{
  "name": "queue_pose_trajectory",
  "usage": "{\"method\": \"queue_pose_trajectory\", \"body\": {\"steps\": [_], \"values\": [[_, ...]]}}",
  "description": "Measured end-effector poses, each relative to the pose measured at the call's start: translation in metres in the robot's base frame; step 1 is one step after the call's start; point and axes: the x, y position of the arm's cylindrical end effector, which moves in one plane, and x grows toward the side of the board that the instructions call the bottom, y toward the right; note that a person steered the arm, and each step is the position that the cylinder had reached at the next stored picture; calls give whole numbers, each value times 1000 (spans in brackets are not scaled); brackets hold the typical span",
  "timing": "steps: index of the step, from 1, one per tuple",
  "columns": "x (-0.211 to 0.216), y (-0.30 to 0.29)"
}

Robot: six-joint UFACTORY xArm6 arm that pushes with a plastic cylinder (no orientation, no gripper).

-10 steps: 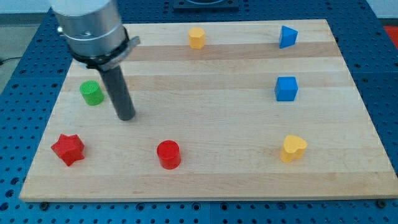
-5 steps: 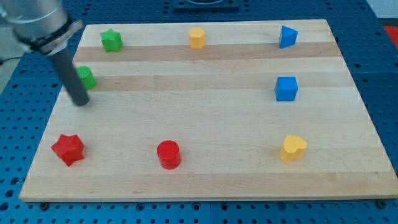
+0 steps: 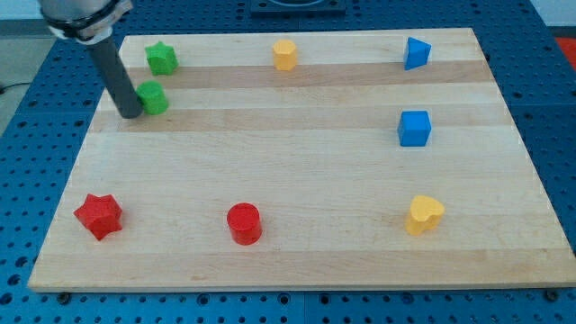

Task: Move the green circle into the green star

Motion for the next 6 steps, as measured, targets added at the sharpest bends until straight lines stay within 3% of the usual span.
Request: {"method": "queue_pose_trajectory", "body": {"steps": [2,5,6], "values": [[18,26],[-55,41],[-62,115]]}}
